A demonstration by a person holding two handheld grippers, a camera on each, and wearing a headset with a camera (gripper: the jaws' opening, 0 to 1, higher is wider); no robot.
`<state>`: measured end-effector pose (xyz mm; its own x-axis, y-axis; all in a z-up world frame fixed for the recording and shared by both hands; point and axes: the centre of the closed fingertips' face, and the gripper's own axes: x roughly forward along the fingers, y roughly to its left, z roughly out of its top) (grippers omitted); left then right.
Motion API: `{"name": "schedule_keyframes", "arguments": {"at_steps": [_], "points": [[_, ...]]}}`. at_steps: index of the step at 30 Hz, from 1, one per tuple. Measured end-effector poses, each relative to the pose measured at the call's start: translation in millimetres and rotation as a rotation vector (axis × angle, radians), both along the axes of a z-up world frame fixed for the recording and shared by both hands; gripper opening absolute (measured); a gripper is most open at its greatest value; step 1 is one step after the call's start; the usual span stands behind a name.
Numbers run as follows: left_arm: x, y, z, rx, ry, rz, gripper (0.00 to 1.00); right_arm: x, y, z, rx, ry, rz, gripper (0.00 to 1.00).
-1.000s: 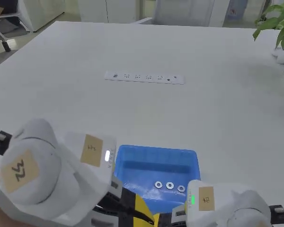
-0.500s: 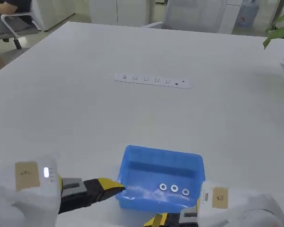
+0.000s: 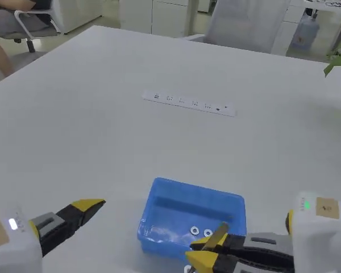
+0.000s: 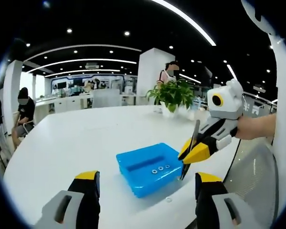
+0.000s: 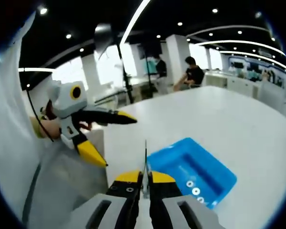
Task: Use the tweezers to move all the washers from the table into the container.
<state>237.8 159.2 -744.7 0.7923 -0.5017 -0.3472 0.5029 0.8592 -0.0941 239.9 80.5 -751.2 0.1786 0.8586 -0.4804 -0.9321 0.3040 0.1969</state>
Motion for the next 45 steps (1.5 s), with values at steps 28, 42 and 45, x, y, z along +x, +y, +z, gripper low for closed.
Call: {"name": "schedule_keyframes", "arguments": {"at_steps": [28, 42, 45], "points": [[2.0, 4.8, 11.1, -0.027, -0.038, 0.054, 0.76, 89.1, 16.9, -33.2, 0.051, 0.164, -0.267, 0.03], [1.7, 8.4, 10.2, -0.033, -0.032, 0.060, 0.75, 88.3, 23.2, -58.8, -0.031, 0.084, -0.188, 0.03], [2.0, 8.7, 10.1, -0.030, -0.031, 0.062, 0.75, 88.2, 24.3, -59.1, -0.035, 0.072, -0.182, 0.03]]}}
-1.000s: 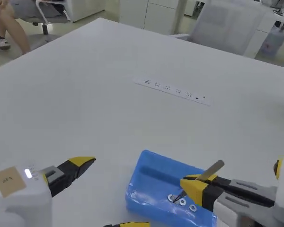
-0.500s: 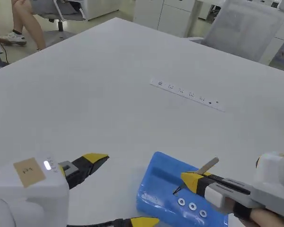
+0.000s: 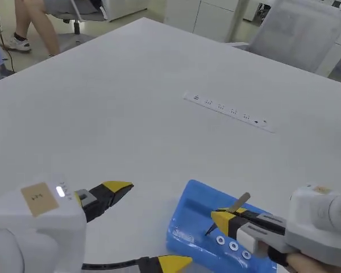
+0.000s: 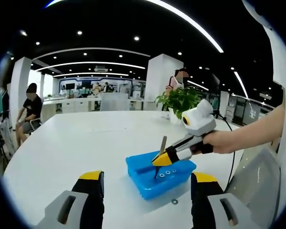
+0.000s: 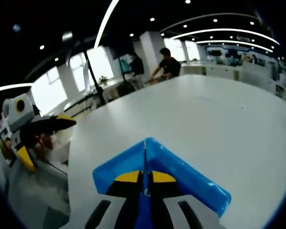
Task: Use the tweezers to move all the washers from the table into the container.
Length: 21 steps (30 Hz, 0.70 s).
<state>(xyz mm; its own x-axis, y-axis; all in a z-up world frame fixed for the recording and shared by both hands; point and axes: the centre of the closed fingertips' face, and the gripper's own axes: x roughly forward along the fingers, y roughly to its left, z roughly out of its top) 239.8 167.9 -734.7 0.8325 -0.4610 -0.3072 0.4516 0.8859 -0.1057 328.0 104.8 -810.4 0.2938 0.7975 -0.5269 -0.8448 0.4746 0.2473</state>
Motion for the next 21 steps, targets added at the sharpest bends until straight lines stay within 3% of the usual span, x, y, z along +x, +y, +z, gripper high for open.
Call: {"name": "schedule_keyframes", "arguments": {"at_steps": [7, 10, 13, 15, 21], "points": [[1.1, 3.2, 1.3, -0.009, -0.004, 0.014, 0.75, -2.8, 1.4, 5.3, 0.004, -0.014, 0.020, 0.03], [1.4, 3.7, 2.5, -0.015, -0.008, 0.016, 0.75, -5.1, 2.5, 19.5, 0.034, -0.029, 0.018, 0.03], [1.7, 8.0, -0.2, 0.007, -0.001, 0.032, 0.74, -11.5, 3.7, 38.2, 0.074, -0.042, 0.015, 0.03], [2.2, 9.5, 0.4, 0.012, -0.006, 0.039, 0.73, -20.2, 5.2, 51.4, 0.117, -0.035, 0.015, 0.03], [2.7, 12.3, 2.1, -0.016, -0.009, 0.052, 0.73, -56.7, 3.8, 64.5, 0.146, -0.029, 0.076, 0.03]]}}
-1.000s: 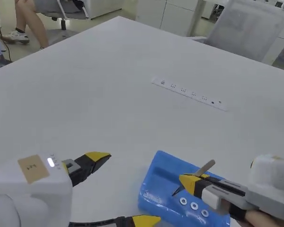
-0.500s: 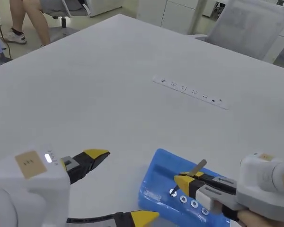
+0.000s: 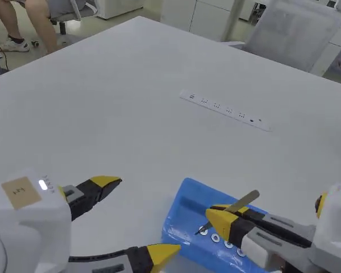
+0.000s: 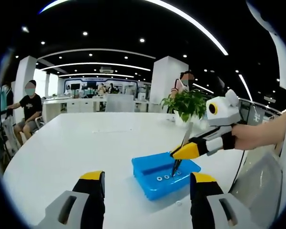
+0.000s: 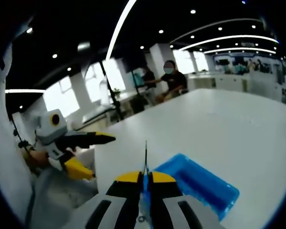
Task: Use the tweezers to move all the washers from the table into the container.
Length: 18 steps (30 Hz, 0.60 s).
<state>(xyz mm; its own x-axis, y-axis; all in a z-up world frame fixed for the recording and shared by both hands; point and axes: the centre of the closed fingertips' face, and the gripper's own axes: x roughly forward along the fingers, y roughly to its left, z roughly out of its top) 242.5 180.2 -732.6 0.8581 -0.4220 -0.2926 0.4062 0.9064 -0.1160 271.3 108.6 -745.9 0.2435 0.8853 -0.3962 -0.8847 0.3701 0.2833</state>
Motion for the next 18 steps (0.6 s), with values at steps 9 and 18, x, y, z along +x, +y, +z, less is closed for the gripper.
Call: {"name": "schedule_keyframes", "arguments": {"at_steps": [9, 18], "points": [[1.7, 14.2, -5.8, 0.013, 0.018, 0.055, 0.68, -30.4, -5.3, -38.0, -0.067, 0.064, 0.037, 0.03], [1.6, 12.1, -6.2, 0.023, 0.021, 0.054, 0.68, -32.7, -6.1, -66.6, -0.117, 0.089, 0.028, 0.04]]}}
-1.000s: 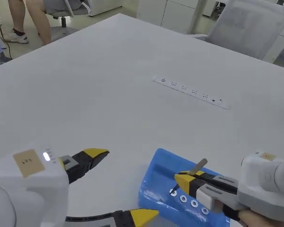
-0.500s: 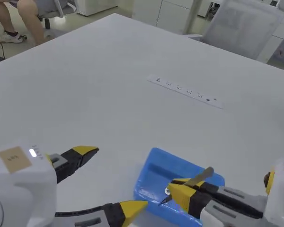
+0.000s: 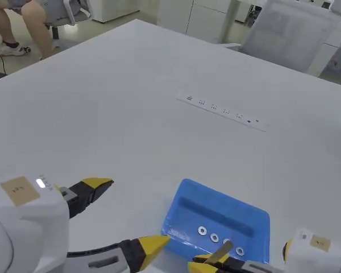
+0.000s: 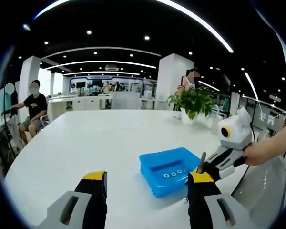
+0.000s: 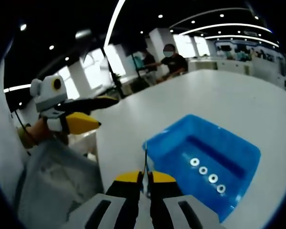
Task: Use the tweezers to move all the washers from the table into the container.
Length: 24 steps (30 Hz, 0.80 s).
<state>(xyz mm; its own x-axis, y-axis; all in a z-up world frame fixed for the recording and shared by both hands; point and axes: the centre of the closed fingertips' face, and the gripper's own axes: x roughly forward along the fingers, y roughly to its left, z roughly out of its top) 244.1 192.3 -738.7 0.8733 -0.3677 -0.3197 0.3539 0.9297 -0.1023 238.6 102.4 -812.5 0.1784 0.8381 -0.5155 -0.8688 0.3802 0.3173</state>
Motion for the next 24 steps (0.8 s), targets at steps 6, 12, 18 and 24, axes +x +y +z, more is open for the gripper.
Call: {"name": "schedule_keyframes", "arguments": {"at_steps": [6, 12, 18, 24], "points": [[-0.1, -0.4, 0.2, -0.007, 0.000, -0.002, 0.69, -1.8, 0.0, -4.8, -0.032, -0.032, 0.025, 0.04], [-0.4, -0.3, -1.0, -0.008, 0.003, -0.008, 0.69, -6.9, 2.7, -5.0, -0.027, -0.055, 0.050, 0.04], [-0.4, -0.6, -1.2, -0.006, 0.002, -0.011, 0.69, -18.6, 3.6, -5.0, -0.111, -0.234, 0.197, 0.04], [-0.7, -1.4, -1.7, -0.004, 0.004, -0.016, 0.68, -29.2, 8.9, -6.0, -0.158, -0.335, 0.277, 0.04]]}}
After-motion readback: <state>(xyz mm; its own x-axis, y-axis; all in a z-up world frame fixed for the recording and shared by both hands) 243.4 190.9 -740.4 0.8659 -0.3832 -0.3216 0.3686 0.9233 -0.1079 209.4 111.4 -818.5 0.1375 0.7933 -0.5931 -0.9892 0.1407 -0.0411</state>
